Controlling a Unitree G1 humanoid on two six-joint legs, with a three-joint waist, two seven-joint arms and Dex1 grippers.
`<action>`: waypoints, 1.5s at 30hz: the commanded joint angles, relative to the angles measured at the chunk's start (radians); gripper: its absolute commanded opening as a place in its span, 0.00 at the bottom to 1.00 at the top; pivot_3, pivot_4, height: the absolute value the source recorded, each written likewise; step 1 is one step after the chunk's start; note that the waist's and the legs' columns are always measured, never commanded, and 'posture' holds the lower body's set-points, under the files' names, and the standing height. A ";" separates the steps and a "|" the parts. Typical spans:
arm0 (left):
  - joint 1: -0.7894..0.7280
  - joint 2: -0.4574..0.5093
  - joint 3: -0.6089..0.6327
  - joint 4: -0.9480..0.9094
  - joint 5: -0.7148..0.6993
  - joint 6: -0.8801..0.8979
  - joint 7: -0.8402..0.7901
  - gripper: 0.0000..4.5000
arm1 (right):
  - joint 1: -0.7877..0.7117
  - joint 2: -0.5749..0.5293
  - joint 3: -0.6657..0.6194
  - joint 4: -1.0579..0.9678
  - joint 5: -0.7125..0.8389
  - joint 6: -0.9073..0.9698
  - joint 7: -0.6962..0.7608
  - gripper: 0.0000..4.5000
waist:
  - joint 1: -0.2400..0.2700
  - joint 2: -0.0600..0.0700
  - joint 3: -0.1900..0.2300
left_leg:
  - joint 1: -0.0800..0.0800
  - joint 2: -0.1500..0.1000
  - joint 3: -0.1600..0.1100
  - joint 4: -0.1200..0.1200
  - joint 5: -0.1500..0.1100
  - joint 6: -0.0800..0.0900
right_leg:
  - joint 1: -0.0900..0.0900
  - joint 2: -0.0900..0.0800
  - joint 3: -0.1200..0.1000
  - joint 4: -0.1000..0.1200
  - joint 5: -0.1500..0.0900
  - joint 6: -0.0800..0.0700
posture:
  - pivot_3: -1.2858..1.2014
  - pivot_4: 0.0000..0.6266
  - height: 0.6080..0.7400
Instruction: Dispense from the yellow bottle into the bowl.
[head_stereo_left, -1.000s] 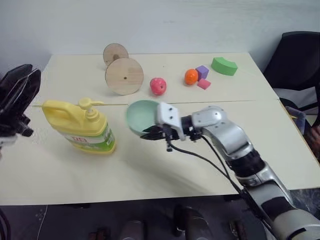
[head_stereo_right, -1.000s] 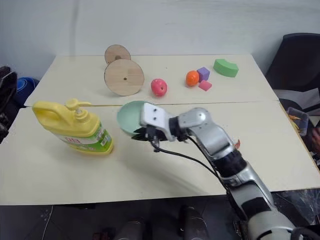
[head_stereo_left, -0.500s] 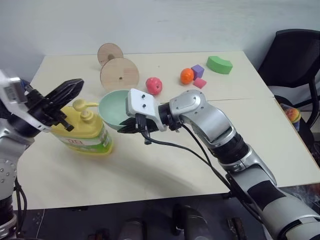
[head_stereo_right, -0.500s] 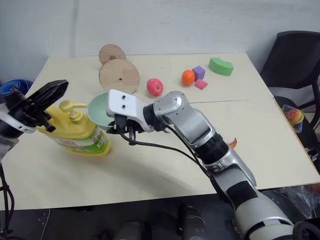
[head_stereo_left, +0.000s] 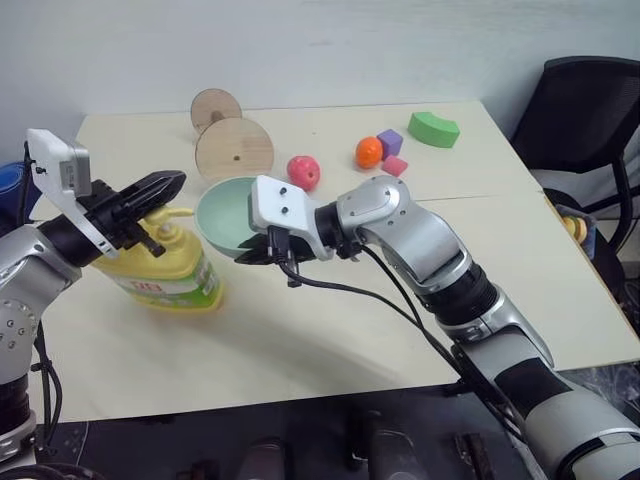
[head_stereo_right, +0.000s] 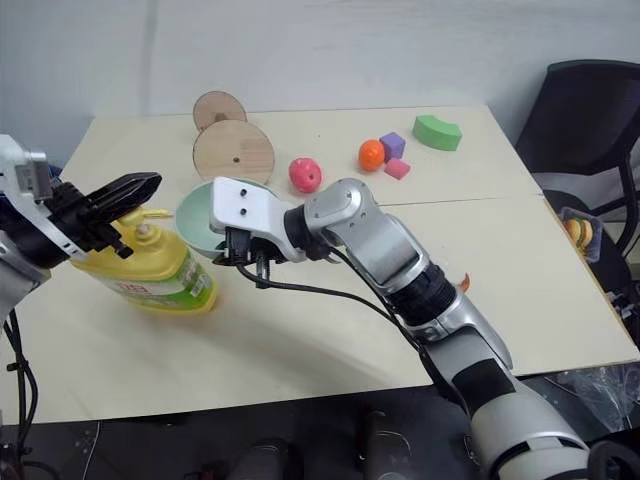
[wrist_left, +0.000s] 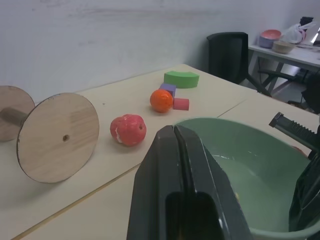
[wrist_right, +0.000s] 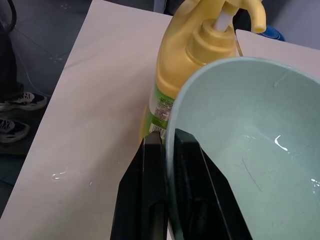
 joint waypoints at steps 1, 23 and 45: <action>0.051 -0.006 -0.065 0.035 0.055 0.082 0.020 0.00 | -0.040 0.021 -0.002 -0.015 -0.001 -0.013 -0.002 0.00 | 0.000 0.001 -0.001 | 0.001 0.000 0.000 -0.001 0.000 0.000 | 0.000 0.000 0.000 0.000 0.000 0.000 | 0.52 0.24 1.00; 0.030 -0.168 0.059 0.004 0.043 -0.094 0.015 0.00 | 0.042 0.012 -0.065 -0.012 0.047 0.004 -0.006 0.00 | 0.001 0.017 -0.012 | 0.017 0.002 0.007 -0.010 0.000 -0.001 | 0.010 -0.002 0.006 -0.002 -0.001 -0.001 | 0.52 0.24 1.00; 0.595 -0.089 -0.004 -0.070 0.285 -0.366 -0.575 0.09 | 0.598 -0.247 -0.203 0.211 0.044 -0.693 0.093 0.27 | 0.003 0.002 -0.003 | 0.003 0.006 0.011 -0.007 0.000 -0.003 | -0.004 0.003 0.002 -0.005 -0.001 -0.005 | 0.52 0.24 1.00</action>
